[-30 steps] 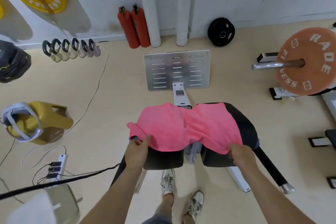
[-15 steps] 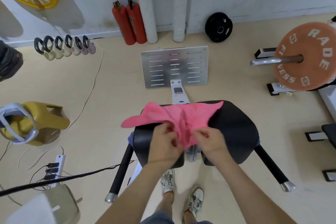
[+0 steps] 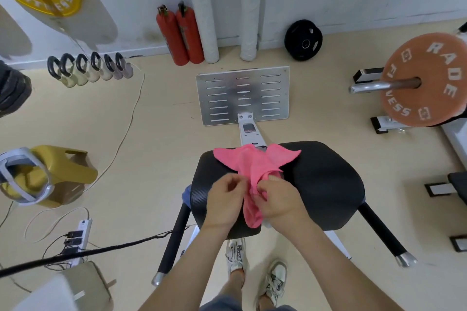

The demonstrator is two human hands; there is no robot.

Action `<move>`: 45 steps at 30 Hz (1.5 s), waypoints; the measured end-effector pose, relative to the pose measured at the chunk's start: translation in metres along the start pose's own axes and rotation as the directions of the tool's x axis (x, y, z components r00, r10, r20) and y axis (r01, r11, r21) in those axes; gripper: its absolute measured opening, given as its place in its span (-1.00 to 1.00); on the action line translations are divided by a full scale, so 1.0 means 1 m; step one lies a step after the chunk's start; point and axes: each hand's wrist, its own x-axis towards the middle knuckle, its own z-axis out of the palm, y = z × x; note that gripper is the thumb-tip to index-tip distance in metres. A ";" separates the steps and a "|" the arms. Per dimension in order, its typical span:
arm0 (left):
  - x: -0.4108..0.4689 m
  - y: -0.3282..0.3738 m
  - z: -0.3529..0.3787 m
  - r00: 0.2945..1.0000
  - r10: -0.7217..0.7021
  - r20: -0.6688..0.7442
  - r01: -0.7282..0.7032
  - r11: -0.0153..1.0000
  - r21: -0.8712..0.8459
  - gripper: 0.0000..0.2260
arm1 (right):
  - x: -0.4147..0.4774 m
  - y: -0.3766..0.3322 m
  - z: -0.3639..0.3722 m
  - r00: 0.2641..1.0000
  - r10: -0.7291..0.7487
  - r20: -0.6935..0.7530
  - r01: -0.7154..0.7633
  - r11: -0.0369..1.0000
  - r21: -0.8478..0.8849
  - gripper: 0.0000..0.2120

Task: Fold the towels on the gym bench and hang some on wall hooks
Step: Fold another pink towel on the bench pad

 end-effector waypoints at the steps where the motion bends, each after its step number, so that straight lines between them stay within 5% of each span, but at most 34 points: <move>1: 0.002 0.009 0.001 0.999 0.050 0.014 -0.051 0.996 0.069 -0.92 | 0.000 -0.009 -0.006 0.999 -0.037 0.019 0.038 0.997 -0.068 -0.77; 4: 0.013 0.041 0.004 0.999 0.023 0.039 -0.030 0.979 0.201 -0.83 | -0.001 -0.026 -0.017 0.990 -0.135 -0.043 0.127 0.981 -0.145 -0.78; 8: 0.028 0.081 -0.016 0.928 -0.202 0.314 0.230 0.972 -0.055 -0.84 | -0.003 -0.041 -0.037 0.975 -0.217 -0.045 0.204 0.959 -0.198 -0.79; 11: 0.031 0.101 -0.037 0.908 -0.103 0.406 0.157 0.982 -0.102 -0.80 | 0.004 -0.057 -0.067 0.976 -0.205 -0.069 0.190 0.965 -0.181 -0.66; 14: 0.030 0.118 -0.052 0.869 0.053 0.491 0.079 0.966 -0.245 -0.77 | 0.007 -0.083 -0.109 0.987 -0.116 -0.113 0.133 0.979 0.155 -0.81; 21: 0.030 0.155 -0.064 0.774 0.246 0.583 -0.047 0.941 -0.334 -0.79 | 0.009 -0.127 -0.175 0.942 -0.163 -0.292 0.298 0.807 0.510 -0.64; 28: 0.035 0.172 -0.087 0.841 0.331 0.428 0.056 0.734 -0.677 -0.51 | 0.020 -0.122 -0.189 0.949 -0.078 -0.305 0.241 0.802 0.546 -0.82; 32: 0.014 0.205 -0.101 0.875 0.366 0.316 -0.057 0.727 -0.685 -0.84 | 0.022 -0.133 -0.208 0.965 -0.145 -0.218 0.242 0.812 0.531 -0.85; 35: -0.006 0.235 -0.119 0.864 0.435 0.254 -0.175 0.731 -0.659 -0.89 | 0.024 -0.148 -0.224 0.962 -0.211 -0.171 0.271 0.789 0.552 -0.91; 38: -0.023 0.259 -0.137 0.787 0.556 0.268 -0.355 0.763 -0.541 -0.92 | 0.031 -0.163 -0.235 0.909 -0.224 -0.353 0.306 0.931 0.197 -0.83; 40: -0.031 0.272 -0.142 0.710 0.619 0.336 -0.497 0.778 -0.384 -0.90 | 0.032 -0.175 -0.236 0.867 -0.275 -0.415 0.357 0.924 0.134 -0.78; 45: -0.035 0.288 -0.138 0.629 0.724 0.285 -0.707 0.684 -0.178 -0.88 | 0.027 -0.200 -0.234 0.860 -0.219 -0.460 0.483 0.637 0.600 -0.68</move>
